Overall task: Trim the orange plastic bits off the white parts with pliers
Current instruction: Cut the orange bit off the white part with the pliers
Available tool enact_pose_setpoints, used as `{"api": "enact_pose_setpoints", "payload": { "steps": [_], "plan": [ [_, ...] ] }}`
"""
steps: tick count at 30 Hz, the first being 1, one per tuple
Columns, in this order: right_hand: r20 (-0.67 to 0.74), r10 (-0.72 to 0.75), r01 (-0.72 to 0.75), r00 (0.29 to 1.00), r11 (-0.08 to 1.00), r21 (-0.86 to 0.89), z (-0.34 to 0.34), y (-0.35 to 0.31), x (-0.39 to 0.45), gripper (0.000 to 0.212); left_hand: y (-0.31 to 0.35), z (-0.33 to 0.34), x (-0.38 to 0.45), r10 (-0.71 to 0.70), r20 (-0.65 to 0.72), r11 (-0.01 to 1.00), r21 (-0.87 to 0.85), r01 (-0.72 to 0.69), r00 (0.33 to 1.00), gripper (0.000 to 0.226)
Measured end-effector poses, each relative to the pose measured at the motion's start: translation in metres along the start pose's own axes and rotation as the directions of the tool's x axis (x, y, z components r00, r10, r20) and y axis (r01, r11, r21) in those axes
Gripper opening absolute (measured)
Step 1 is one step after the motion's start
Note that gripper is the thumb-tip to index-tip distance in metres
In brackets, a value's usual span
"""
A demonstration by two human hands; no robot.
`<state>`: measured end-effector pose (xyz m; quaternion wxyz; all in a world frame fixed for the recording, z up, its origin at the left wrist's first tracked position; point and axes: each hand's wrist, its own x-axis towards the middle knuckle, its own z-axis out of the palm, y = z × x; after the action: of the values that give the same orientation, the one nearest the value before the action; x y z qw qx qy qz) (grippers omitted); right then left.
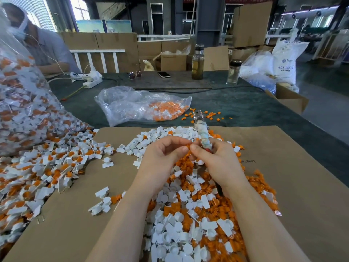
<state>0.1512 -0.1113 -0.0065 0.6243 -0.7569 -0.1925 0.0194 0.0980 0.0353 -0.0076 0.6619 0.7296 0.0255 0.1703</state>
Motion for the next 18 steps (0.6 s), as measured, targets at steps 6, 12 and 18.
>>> {"api": "enact_pose_setpoints", "payload": {
  "steps": [6,12,18],
  "plan": [
    [-0.096,-0.010,0.005,0.995,0.999,-0.052,0.002,0.002,0.001,0.006,-0.012,-0.005,0.005,0.067,-0.077,0.853,0.522,-0.017,0.995,0.031],
    [-0.150,-0.012,0.001,0.989,0.997,-0.077,0.001,0.005,0.003,0.007,-0.021,0.001,0.003,-0.076,0.030,0.517,0.856,0.013,0.997,0.031],
    [-0.145,-0.005,-0.008,0.989,0.996,-0.089,0.001,0.005,0.003,0.006,-0.018,0.001,0.003,-0.019,-0.030,0.579,0.814,0.036,0.999,0.015]
  ]
}}
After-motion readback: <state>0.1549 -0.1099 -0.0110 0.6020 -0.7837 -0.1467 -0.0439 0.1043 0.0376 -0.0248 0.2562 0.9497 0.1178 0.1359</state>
